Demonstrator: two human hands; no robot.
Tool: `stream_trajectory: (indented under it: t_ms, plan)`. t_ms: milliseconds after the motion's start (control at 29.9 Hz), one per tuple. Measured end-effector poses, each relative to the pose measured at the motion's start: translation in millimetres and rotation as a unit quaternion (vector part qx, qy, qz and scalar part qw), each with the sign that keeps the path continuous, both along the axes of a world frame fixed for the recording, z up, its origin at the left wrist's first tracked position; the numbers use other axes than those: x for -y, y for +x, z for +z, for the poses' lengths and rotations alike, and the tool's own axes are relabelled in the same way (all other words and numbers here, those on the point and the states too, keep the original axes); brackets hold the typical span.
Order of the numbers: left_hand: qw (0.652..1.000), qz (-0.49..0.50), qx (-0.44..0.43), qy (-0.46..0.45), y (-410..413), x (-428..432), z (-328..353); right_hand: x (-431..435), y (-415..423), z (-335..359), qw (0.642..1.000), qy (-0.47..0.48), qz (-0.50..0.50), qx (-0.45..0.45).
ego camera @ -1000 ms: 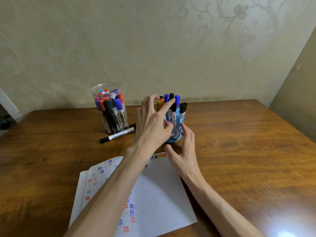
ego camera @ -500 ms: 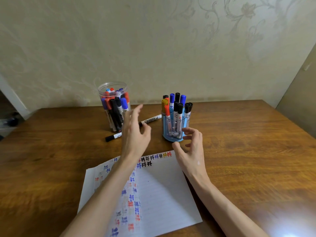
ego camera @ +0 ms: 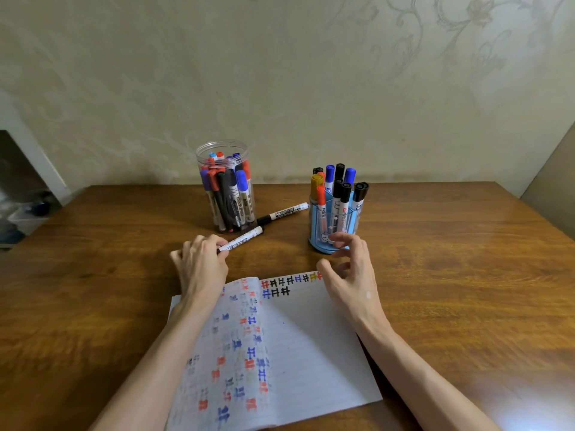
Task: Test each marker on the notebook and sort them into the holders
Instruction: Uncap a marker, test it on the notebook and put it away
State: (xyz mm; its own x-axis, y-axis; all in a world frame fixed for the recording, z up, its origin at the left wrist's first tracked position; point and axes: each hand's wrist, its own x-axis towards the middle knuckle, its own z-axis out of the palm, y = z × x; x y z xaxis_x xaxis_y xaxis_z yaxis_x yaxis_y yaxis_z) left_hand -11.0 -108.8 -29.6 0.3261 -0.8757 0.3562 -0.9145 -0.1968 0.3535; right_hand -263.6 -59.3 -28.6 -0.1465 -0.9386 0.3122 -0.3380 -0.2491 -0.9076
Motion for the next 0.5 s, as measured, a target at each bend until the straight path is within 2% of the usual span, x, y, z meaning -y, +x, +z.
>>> stream_trajectory:
  t_ms: [67, 134, 201, 268, 368, 435, 502]
  plan:
    - [0.999, -0.019, -0.047, -0.007, 0.8, -1.9, 1.4, -0.9, 0.7, -0.3, 1.000, -0.009, 0.006, -0.004]
    - [0.986, -0.082, -0.139, -0.035, -3.8, -8.1, 8.5, -0.3, 0.3, -1.6, 1.000, -0.020, 0.011, -0.022]
    - [0.954, -0.180, -0.234, -0.046, -14.2, -19.7, 21.3, -0.2, 0.9, -0.7, 0.999, -0.016, 0.029, -0.033]
    - [0.915, -0.284, -0.287, -0.007, -29.0, -35.3, 36.1, -1.8, 4.6, 4.0, 0.998, -0.006, 0.069, -0.011]
    - [0.883, -0.388, -0.259, 0.051, -49.2, -52.9, 43.2, -7.7, 10.7, 12.7, 0.992, -0.014, 0.119, 0.047]
    - [0.885, -0.393, -0.243, 0.060, -54.4, -58.6, 39.8, -10.8, 10.9, 15.5, 0.988, -0.016, 0.130, 0.086]
    - [0.902, -0.361, -0.228, 0.064, -52.7, -61.9, 35.2, -13.3, 10.2, 16.9, 0.986, -0.004, 0.130, 0.109]
